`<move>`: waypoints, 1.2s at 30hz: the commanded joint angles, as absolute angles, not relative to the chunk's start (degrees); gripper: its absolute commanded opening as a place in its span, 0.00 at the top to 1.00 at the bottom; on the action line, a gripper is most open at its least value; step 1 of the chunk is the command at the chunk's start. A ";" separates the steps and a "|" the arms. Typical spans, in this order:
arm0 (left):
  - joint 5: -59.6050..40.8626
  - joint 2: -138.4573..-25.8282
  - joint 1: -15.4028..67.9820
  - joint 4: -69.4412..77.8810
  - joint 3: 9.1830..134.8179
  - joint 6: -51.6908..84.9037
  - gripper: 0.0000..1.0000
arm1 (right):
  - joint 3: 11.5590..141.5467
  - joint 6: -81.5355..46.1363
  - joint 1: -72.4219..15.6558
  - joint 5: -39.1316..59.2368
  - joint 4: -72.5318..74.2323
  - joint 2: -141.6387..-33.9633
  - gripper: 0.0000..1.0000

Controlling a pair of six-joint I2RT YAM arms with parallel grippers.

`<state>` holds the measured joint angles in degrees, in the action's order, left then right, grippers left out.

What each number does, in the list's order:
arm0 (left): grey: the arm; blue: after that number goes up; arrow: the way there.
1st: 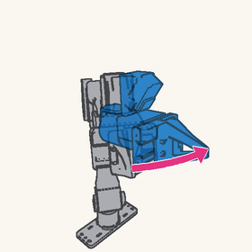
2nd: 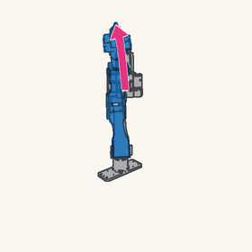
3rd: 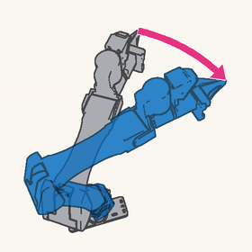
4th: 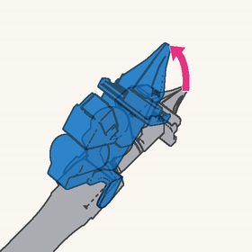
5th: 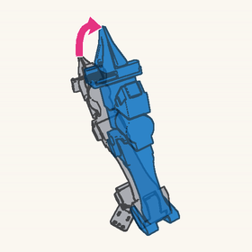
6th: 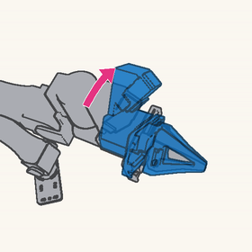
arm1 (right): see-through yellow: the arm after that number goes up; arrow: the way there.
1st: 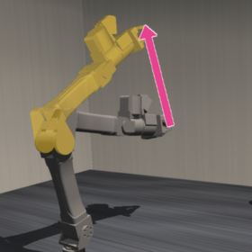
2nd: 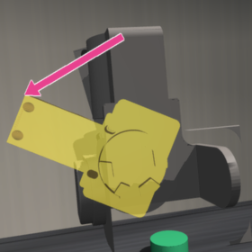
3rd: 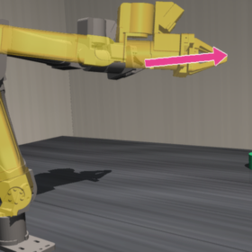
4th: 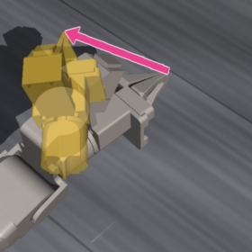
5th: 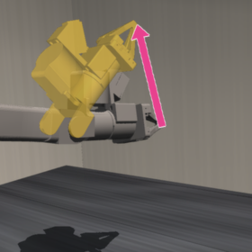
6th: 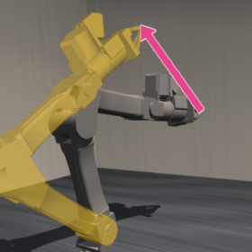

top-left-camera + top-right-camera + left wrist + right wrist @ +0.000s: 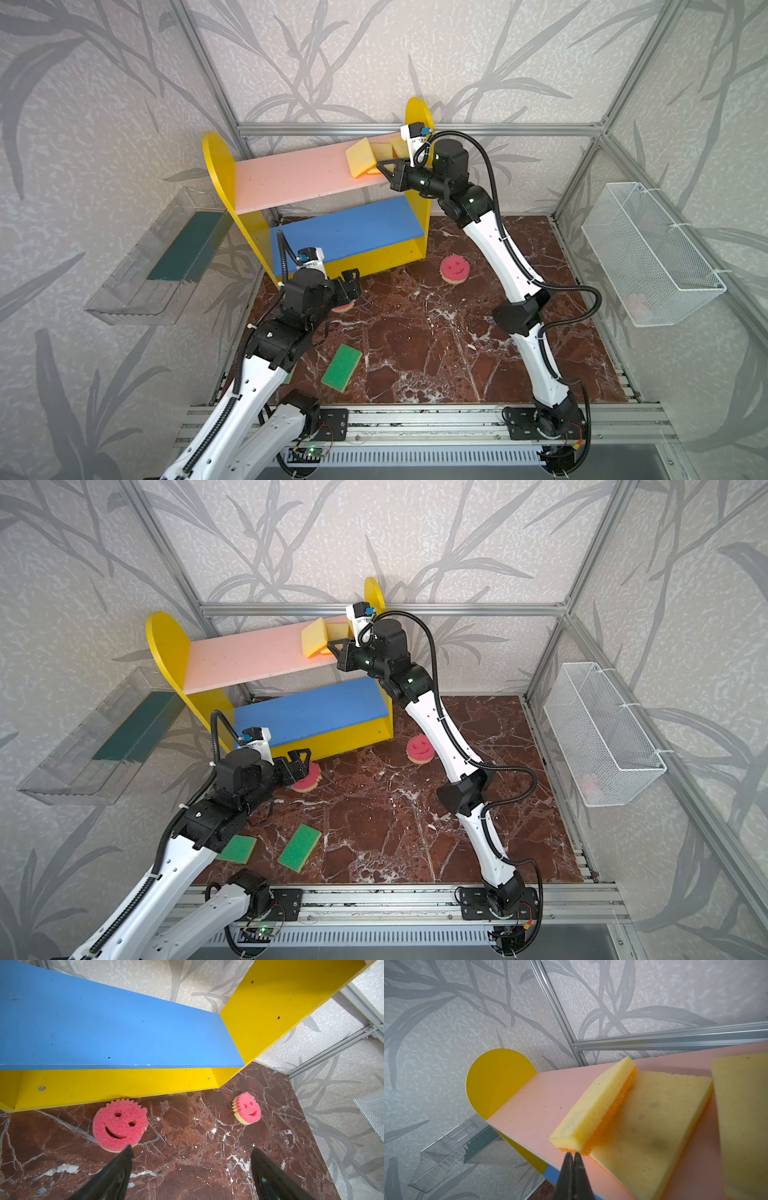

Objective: Place and organize the cleaning sponges onto the shelf
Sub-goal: 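Nudge the sponge's edge with the right gripper while the left hovers over smiley sponges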

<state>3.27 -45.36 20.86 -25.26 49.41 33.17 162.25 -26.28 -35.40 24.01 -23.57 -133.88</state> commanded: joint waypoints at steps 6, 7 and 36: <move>4.88 -45.70 20.65 -26.08 54.12 31.95 0.10 | 162.20 -24.79 -35.52 30.41 -21.19 -130.15 0.90; 4.88 -45.78 20.65 -26.24 54.54 31.91 0.10 | 162.24 -24.62 -35.58 29.45 -21.80 -130.08 0.67; 4.40 -42.59 20.65 -26.64 50.35 32.75 0.10 | 164.75 -23.57 -36.69 20.37 -16.50 -137.48 0.17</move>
